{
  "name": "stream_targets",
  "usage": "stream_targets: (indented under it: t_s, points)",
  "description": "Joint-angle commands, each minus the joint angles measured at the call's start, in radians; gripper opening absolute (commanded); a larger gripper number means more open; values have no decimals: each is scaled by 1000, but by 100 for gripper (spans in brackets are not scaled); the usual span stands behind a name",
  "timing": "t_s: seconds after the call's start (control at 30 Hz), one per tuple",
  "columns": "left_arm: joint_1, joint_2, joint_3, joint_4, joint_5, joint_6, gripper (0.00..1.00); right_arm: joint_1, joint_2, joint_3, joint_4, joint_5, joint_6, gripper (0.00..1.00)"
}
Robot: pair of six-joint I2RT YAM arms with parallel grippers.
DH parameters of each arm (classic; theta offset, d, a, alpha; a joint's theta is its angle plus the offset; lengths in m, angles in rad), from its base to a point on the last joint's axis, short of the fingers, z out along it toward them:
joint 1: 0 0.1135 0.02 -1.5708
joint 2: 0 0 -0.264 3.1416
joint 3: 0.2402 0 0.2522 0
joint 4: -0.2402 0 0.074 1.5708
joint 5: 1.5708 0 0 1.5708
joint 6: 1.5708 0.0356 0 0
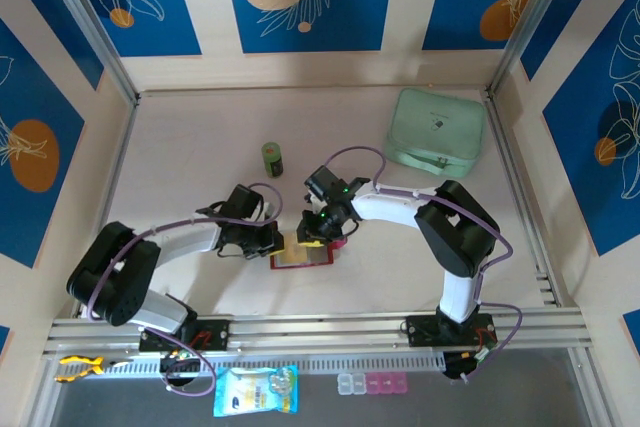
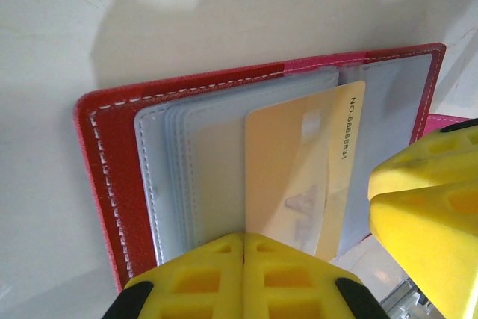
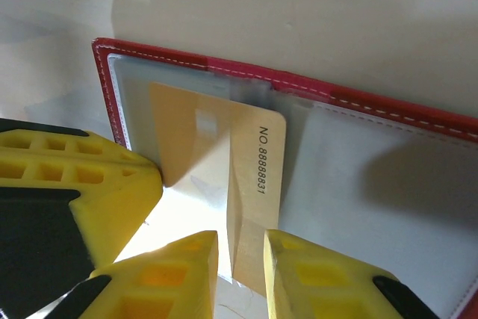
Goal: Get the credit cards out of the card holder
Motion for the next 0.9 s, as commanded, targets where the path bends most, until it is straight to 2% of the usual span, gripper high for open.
stream_targets:
  t_s: [0.0, 0.63, 0.87]
  points:
    - [-8, 11, 11, -5, -2, -7, 2, -11, 1, -22, 17, -41, 13, 24]
    - [-7, 31, 22, -35, -14, 1, 1, -21, 37, -30, 35, -55, 13, 24]
    - [-8, 28, 16, -40, -20, -2, 1, -21, -1, -38, 37, -41, 8, 24]
